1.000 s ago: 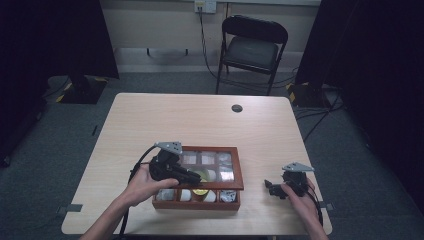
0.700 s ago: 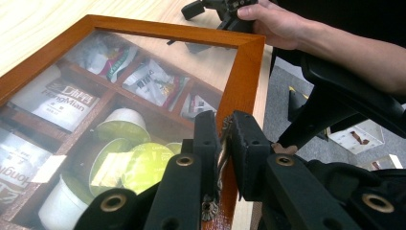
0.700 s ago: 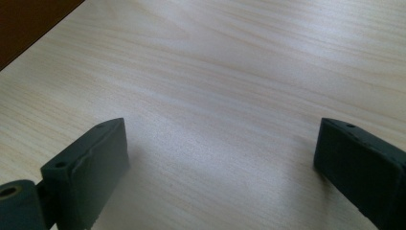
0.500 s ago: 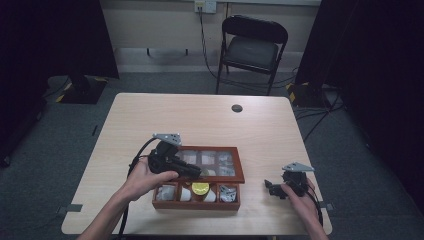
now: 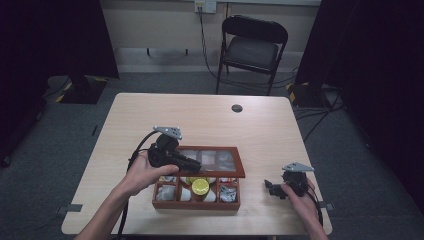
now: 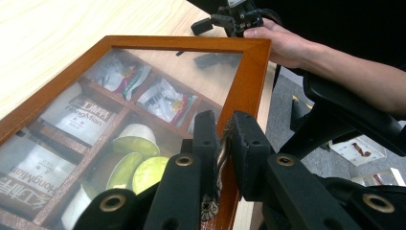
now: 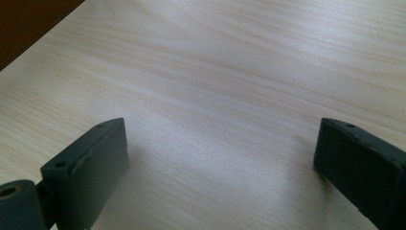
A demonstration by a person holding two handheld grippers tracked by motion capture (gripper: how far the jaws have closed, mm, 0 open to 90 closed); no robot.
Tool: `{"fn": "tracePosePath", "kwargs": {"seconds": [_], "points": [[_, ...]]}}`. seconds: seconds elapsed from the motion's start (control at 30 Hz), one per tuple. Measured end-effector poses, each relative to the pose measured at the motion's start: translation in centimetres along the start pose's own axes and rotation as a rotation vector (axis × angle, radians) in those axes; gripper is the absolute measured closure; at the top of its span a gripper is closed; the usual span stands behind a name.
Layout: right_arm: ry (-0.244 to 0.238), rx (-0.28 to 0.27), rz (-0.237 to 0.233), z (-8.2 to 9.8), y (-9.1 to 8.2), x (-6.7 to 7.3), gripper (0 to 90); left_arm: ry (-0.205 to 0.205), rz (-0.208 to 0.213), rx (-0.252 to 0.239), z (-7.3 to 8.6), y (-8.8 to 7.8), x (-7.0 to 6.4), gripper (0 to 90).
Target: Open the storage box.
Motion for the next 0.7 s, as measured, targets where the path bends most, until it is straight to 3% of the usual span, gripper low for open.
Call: {"fn": "tracePosePath", "kwargs": {"seconds": [0.7], "points": [[0.000,0.000,0.000,0.0,0.0,0.0,3.7,-0.012,-0.005,-0.047,-1.8,-0.8,0.8,81.0]]}}
Point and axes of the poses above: each handheld gripper's, and its own axes: y roughly forward along the jaws, z roughly out of its underside, x roughly to its left, the point moved 9 cm from there along y, roughly forward along the jaws, and after that the axes turned 11 degrees about -z, right-handed, at the moved point
